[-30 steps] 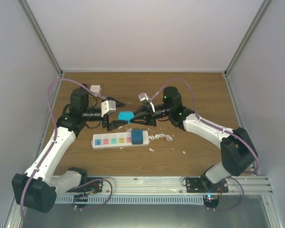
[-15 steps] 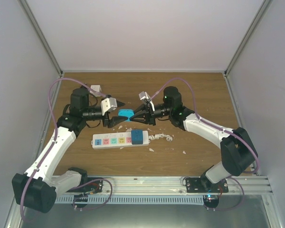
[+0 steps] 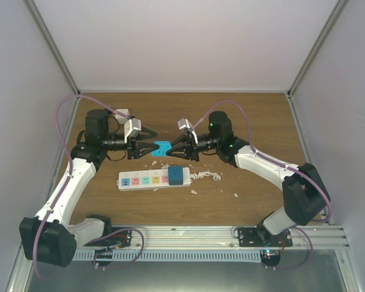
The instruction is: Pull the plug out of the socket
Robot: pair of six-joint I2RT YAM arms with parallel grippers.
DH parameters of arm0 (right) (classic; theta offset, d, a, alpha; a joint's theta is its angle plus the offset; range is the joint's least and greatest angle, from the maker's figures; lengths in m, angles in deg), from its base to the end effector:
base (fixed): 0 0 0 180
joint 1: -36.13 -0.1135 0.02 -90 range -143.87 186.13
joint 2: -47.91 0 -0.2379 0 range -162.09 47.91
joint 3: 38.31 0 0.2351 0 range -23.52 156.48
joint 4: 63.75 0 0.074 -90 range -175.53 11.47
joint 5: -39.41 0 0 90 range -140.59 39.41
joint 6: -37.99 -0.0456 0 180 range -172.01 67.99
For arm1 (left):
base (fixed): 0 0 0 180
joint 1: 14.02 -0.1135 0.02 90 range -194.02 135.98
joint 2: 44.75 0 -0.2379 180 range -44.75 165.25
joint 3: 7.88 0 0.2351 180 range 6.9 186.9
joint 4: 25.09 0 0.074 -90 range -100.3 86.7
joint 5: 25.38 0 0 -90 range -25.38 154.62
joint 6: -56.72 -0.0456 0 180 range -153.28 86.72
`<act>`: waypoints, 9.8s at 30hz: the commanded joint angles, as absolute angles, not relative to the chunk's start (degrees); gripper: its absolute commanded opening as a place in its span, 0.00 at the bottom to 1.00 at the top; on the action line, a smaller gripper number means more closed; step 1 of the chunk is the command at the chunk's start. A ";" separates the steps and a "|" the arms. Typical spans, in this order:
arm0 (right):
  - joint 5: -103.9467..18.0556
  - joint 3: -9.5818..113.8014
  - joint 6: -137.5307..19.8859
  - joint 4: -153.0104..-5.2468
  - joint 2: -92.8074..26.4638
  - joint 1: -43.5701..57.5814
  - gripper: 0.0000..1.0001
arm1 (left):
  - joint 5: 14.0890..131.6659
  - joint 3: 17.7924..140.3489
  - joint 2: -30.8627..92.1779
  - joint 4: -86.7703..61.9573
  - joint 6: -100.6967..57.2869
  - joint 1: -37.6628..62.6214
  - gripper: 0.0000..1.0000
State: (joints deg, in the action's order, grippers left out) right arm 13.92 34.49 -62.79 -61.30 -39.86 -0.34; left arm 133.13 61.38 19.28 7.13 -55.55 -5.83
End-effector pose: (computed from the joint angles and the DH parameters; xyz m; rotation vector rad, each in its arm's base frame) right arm 0.2403 0.2288 0.2702 -1.2425 1.4966 1.5613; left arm 0.2224 -0.0749 0.3076 1.1403 1.4655 -1.0295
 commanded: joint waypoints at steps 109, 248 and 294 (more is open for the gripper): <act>1.76 37.37 -42.72 -77.71 -39.09 1.58 1.00 | 48.42 52.08 55.02 -26.89 -86.57 -0.75 0.00; -14.50 15.82 -12.08 -62.01 -56.68 0.34 0.40 | 115.97 52.44 31.11 10.02 -81.05 14.89 0.28; -13.33 15.67 -10.90 -63.67 -55.89 0.37 0.41 | 117.87 57.75 26.09 31.74 -84.91 -25.75 0.27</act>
